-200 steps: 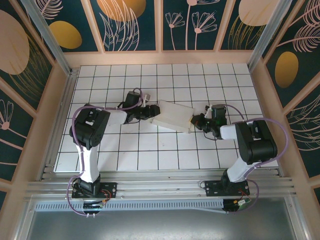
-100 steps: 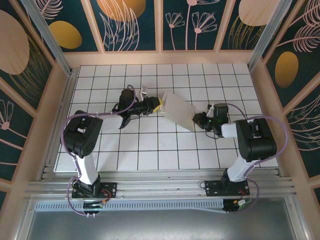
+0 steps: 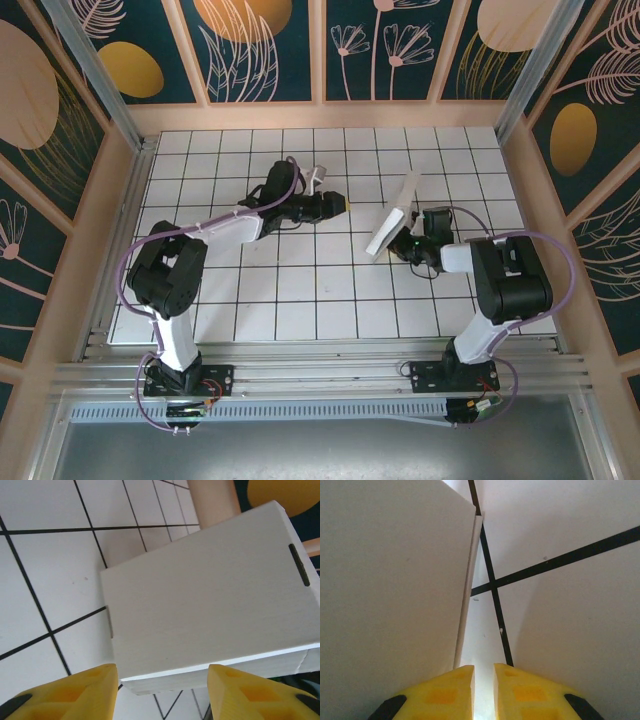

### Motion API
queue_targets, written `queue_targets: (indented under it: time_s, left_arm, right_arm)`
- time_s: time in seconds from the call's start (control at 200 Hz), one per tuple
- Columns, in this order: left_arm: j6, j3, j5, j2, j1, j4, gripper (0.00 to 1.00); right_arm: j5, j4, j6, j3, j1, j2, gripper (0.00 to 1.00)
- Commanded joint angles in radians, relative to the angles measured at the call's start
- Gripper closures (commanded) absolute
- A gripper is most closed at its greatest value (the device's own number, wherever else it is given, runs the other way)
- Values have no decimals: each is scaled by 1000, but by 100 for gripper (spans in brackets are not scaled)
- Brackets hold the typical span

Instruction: Fold the paper box

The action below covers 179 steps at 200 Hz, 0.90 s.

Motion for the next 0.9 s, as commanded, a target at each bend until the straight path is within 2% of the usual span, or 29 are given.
queue_targets:
  time_s: [0.0,0.15,0.28,0.41,0.475,0.576,0.656,0.771,0.891]
  left_arm:
    - [112,17,-30,-21,-7,-90,49]
    - [156,48,-68,-20,-9,-40,41]
    - [271,255,-85,74,-56,-184,43]
    - [245,377,-18,120,-88,-142,42]
    - [217,441,19,158,-101,-156,31]
    - [227,542,15,219,-123,-249,14]
    - [215,549,8,240,-129,-262,10]
    - [171,521,47,251,-134,-212,10]
    - [190,514,37,260,-141,-251,10]
  right_arm:
    - [90,-183,-48,-5,18,-11,81]
    - [154,-228,-70,20,20,-49,80]
    - [190,-255,-91,44,20,-79,78]
    - [222,-301,-122,82,22,-86,78]
    - [238,-318,-133,105,26,-88,78]
    - [271,-347,-153,142,37,-92,78]
    - [291,-368,-169,175,49,-89,78]
    - [319,-399,-188,220,73,-71,78]
    - [331,-418,-195,272,107,-48,78]
